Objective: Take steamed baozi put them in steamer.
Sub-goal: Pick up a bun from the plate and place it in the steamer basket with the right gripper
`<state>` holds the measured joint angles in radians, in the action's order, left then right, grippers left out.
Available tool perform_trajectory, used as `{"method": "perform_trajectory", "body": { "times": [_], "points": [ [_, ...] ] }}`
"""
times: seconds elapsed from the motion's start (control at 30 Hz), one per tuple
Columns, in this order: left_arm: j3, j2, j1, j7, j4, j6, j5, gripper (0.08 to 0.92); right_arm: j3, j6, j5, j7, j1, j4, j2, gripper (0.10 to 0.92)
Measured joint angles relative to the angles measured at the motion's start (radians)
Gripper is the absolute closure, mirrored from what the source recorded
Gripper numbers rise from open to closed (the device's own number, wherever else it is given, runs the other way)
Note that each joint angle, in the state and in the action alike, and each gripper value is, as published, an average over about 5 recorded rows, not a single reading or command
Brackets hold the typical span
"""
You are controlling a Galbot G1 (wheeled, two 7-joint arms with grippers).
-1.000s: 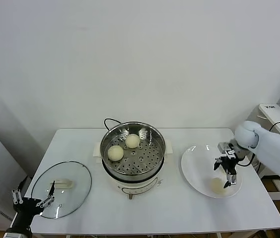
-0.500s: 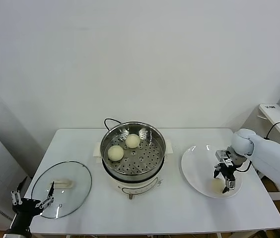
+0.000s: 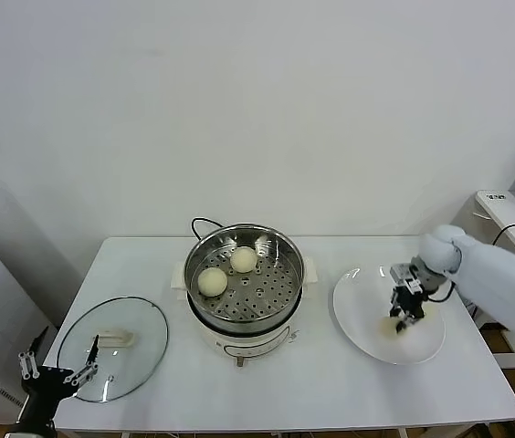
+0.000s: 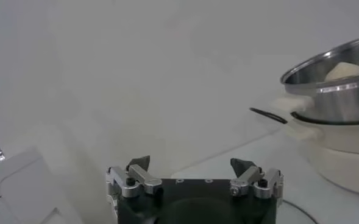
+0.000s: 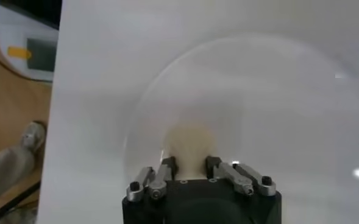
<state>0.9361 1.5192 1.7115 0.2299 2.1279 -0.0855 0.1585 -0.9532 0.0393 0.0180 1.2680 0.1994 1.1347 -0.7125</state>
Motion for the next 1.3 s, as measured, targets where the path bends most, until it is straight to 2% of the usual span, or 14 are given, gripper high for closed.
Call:
{"method": "perform_trajectory", "body": {
  "times": [0.3, 0.5, 0.67, 0.9, 1.3],
  "points": [
    [-0.012, 0.011, -0.005, 0.001, 0.016, 0.001, 0.003, 0.177, -0.126, -0.031, 0.162, -0.009, 0.29, 0.066, -0.11, 0.762],
    [-0.014, 0.019, 0.002, 0.002, 0.029, 0.001, 0.005, 0.177, -0.157, -0.084, 0.17, -0.026, 0.382, 0.182, -0.179, 0.762],
    [-0.011, 0.023, 0.009, 0.002, 0.034, -0.002, 0.005, 0.177, -0.17, -0.163, 0.096, -0.046, 0.387, 0.295, -0.228, 0.759],
    [-0.015, 0.029, 0.01, 0.002, 0.033, -0.005, 0.008, 0.177, -0.148, -0.32, -0.092, -0.064, 0.316, 0.395, -0.301, 0.737],
    [-0.013, 0.021, 0.009, 0.002, 0.033, -0.007, 0.006, 0.177, -0.109, -0.525, -0.316, -0.061, 0.181, 0.435, -0.378, 0.715]
  ]
}}
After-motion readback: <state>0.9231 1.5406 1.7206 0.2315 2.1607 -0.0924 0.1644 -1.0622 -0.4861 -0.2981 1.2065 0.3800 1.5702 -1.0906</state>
